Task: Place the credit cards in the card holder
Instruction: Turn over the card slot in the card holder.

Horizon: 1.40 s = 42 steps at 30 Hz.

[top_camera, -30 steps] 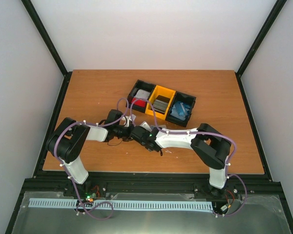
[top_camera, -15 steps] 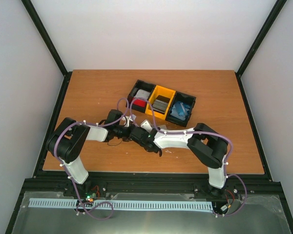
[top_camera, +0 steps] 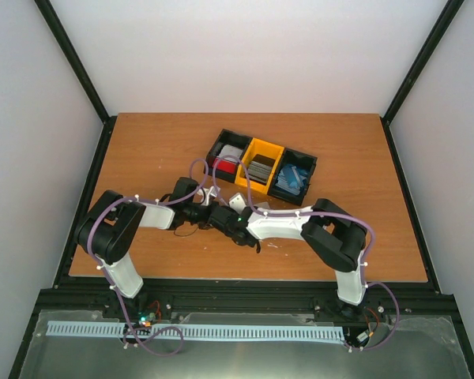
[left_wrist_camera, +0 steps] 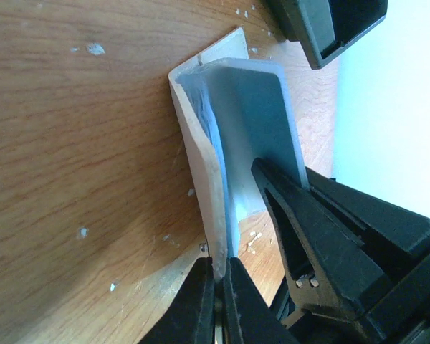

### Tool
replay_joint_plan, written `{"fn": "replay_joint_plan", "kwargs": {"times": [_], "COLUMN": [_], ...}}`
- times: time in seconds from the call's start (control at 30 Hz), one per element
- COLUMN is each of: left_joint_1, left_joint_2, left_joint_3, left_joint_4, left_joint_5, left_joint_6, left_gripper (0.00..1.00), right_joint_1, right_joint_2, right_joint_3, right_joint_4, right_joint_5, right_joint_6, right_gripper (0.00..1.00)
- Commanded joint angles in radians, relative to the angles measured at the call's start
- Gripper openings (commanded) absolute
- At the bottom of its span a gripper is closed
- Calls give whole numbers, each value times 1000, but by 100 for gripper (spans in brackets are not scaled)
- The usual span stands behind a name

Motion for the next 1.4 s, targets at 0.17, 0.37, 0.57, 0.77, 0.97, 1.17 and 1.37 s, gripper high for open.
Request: {"fn": "replay_joint_plan", "kwargs": {"times": [0.17, 0.37, 0.57, 0.77, 0.97, 1.17, 1.37], "left_joint_1": [-4, -4, -4, -4, -4, -4, -4], "left_joint_2": [4, 5, 3, 3, 2, 5, 0], "left_joint_3": [39, 36, 36, 35, 36, 39, 71], "left_joint_4": [-23, -25, -33, -44, -47, -60, -152], "left_joint_5": [-10, -13, -14, -15, -15, -20, -60], "left_joint_6": [29, 29, 36, 44, 48, 55, 98], "left_gripper": [0, 1, 1, 1, 1, 1, 15], "right_joint_1": [3, -34, -105, -162, -211, -253, -322], "right_joint_2": [-117, -151, -182, -237, -313, -347, -393], "right_joint_3": [-12, -66, -165, -244, -300, -310, -289], "right_joint_4": [91, 150, 226, 258, 255, 207, 206], "right_joint_5": [-136, -264, -380, -422, -435, -426, -558], "right_joint_6": [52, 122, 189, 240, 271, 286, 220], "right_gripper": [3, 5, 11, 28, 35, 43, 48]}}
